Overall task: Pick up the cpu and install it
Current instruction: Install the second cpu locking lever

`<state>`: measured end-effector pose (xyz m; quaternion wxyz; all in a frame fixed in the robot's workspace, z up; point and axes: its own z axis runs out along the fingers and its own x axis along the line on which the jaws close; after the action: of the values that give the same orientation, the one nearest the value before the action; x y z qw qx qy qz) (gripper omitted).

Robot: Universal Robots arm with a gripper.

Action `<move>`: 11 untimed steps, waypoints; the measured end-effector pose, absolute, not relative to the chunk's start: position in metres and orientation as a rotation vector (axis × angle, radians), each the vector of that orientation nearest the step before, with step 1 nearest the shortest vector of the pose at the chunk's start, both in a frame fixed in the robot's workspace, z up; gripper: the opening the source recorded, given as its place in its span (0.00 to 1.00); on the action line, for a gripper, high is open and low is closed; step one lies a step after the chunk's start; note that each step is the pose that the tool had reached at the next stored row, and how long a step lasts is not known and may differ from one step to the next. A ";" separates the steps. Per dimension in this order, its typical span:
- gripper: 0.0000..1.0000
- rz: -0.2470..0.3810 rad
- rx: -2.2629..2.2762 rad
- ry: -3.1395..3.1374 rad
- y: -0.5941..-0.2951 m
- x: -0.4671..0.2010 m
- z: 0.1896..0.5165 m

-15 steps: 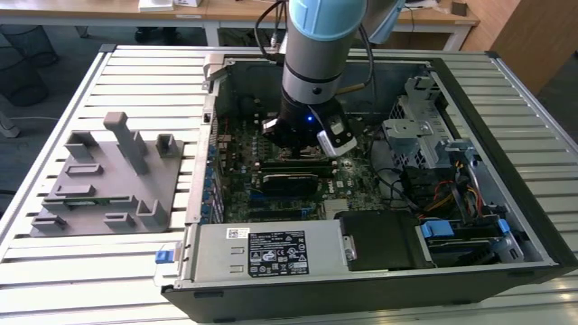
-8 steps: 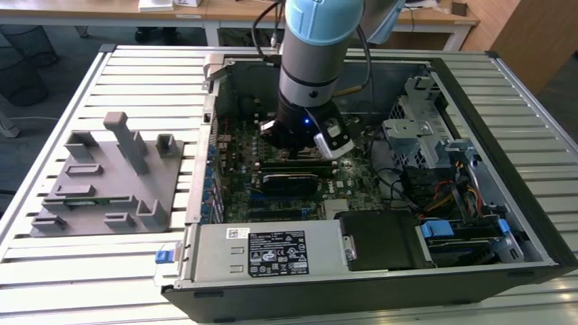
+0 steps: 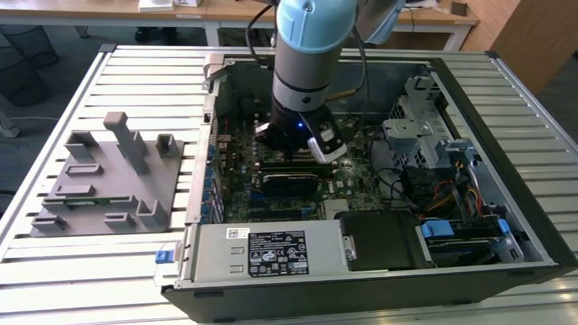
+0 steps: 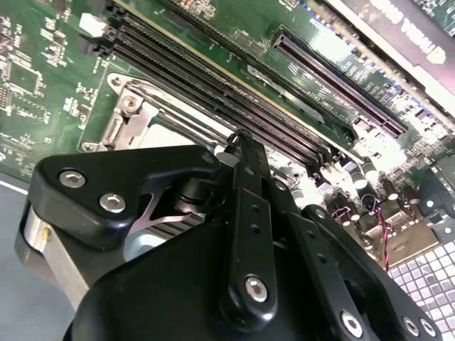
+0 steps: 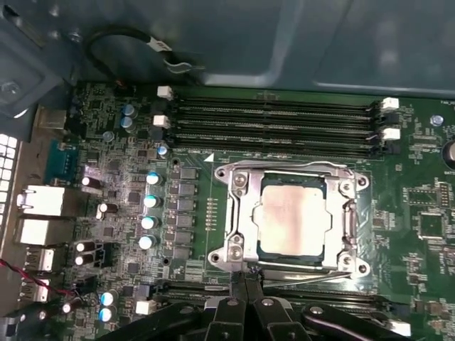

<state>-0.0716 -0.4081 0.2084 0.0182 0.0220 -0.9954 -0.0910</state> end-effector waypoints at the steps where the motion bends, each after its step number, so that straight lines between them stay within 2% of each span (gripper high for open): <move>1: 0.11 -0.282 0.068 -3.091 -0.408 -0.072 0.207; 11: 0.11 -0.291 0.069 -3.091 -0.413 -0.082 0.202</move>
<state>-0.0817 -0.4134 0.2018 0.0182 0.0221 -0.9952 -0.0938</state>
